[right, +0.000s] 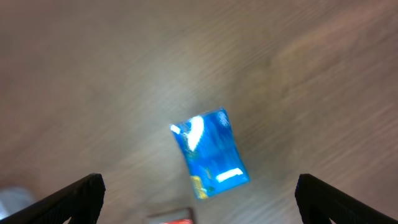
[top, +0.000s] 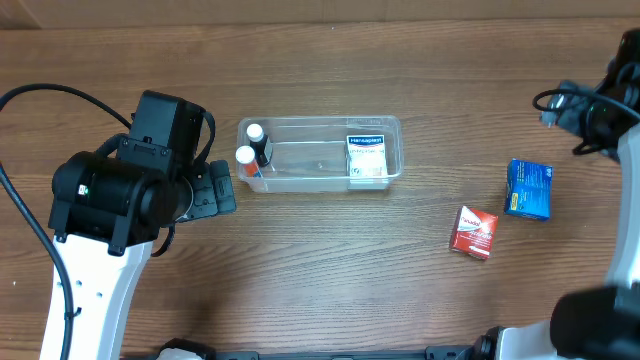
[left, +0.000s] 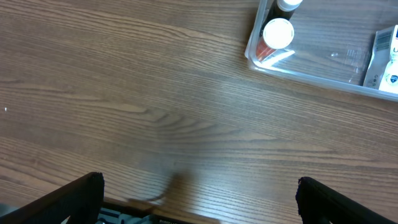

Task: Pack container
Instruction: 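Move the right gripper to the blue box and grasp it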

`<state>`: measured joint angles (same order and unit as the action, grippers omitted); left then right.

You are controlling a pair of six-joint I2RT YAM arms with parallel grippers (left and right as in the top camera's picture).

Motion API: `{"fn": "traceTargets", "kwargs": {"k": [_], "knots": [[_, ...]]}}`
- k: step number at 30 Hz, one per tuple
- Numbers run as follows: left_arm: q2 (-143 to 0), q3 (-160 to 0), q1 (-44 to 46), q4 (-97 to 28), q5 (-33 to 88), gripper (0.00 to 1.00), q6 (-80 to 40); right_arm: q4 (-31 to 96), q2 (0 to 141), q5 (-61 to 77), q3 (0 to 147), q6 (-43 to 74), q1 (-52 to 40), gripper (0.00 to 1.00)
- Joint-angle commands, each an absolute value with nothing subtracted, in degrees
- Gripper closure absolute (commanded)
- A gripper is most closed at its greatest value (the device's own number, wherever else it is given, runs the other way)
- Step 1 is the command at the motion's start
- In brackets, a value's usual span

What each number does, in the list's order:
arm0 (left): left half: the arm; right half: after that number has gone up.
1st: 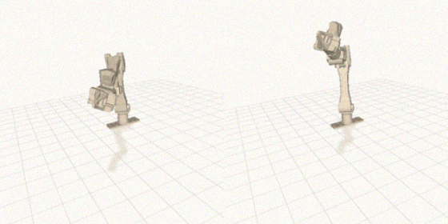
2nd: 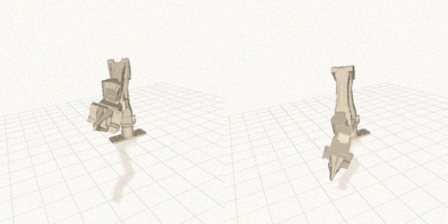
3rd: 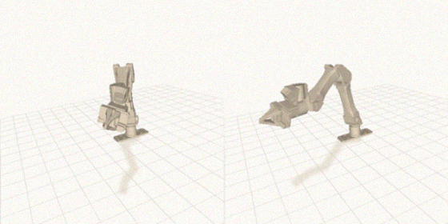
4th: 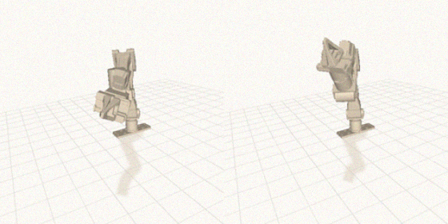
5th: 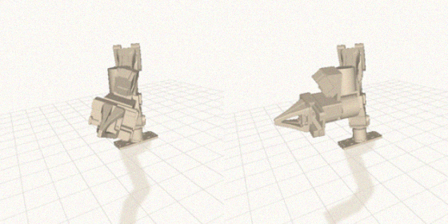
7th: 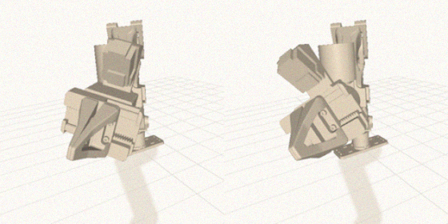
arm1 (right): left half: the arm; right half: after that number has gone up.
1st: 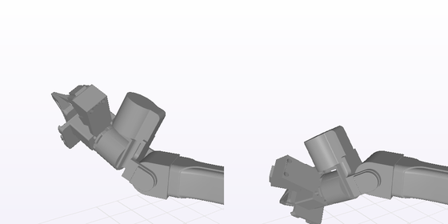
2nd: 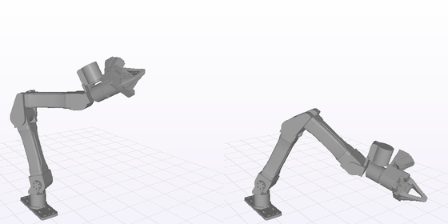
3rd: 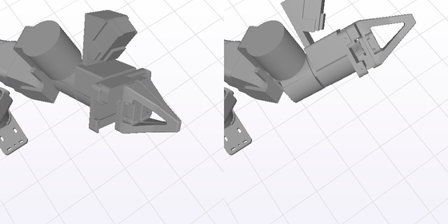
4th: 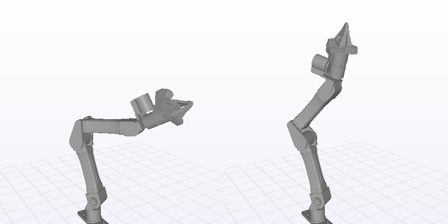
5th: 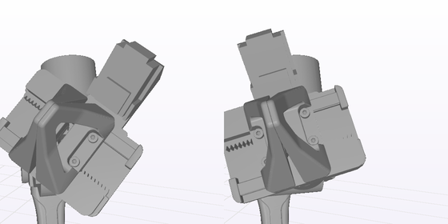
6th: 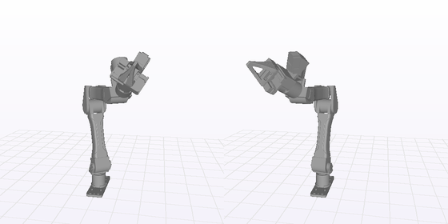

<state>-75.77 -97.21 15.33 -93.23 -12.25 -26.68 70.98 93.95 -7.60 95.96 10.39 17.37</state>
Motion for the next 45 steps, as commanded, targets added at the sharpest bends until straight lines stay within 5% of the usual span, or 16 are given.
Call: {"fn": "traceTargets", "kwargs": {"k": [1, 28, 36, 45], "knots": [[-75.37, -96.73, 15.0, -93.1, -12.47, 0.0, -27.22, 66.17, 98.59, -4.71, 88.27, 0.69, 20.05, 0.0], [-75.37, -96.73, 15.03, -92.66, -12.62, 0.0, -27.05, 45.58, 108.2, -4.29, 67.9, -10.55, 23.03, 0.0], [-75.37, -96.73, 15.03, -92.66, -12.6, 0.0, -27.05, 45.23, 108.36, -0.43, 67.9, -10.52, 23.0, 0.26], [-75.37, -96.73, 15.03, -92.51, -12.6, 0.0, -27.05, 51.96, 105.54, 5.26, 76.53, -5.04, 19.31, 0.28]]}}
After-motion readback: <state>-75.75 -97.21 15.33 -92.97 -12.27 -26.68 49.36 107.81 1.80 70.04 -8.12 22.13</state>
